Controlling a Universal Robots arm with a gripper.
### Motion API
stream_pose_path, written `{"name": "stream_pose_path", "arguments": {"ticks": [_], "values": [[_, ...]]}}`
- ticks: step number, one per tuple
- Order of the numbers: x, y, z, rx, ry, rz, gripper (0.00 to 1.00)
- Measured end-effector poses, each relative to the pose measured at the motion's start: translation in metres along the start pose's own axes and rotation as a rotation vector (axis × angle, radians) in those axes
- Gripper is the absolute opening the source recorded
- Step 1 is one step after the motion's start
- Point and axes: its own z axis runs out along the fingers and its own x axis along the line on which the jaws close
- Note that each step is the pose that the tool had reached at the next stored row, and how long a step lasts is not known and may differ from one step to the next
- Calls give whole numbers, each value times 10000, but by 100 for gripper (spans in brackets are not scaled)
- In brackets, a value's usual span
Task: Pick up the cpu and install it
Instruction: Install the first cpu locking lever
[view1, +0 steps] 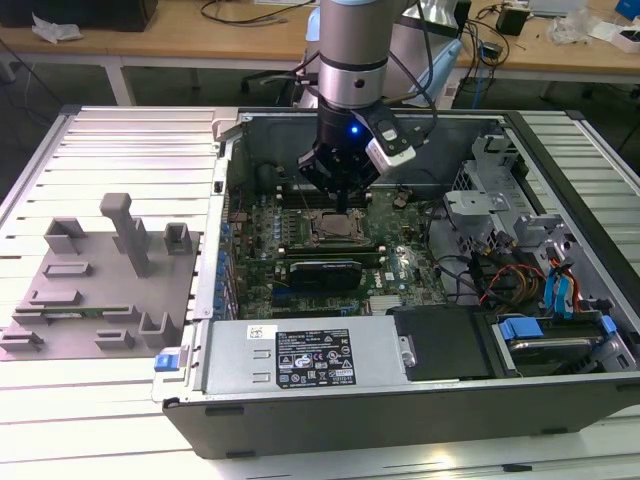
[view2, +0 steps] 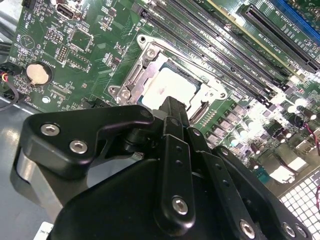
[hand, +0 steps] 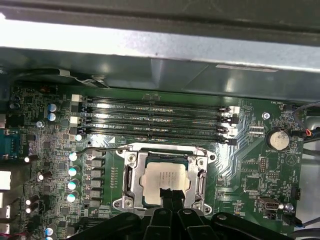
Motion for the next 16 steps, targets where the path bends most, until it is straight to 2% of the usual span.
{"name": "stream_pose_path", "arguments": {"ticks": [13, 16], "values": [[135, 15, -4, -1, -1, 0, 11], [186, 21, -6, 0, -1, 1, 11]]}}
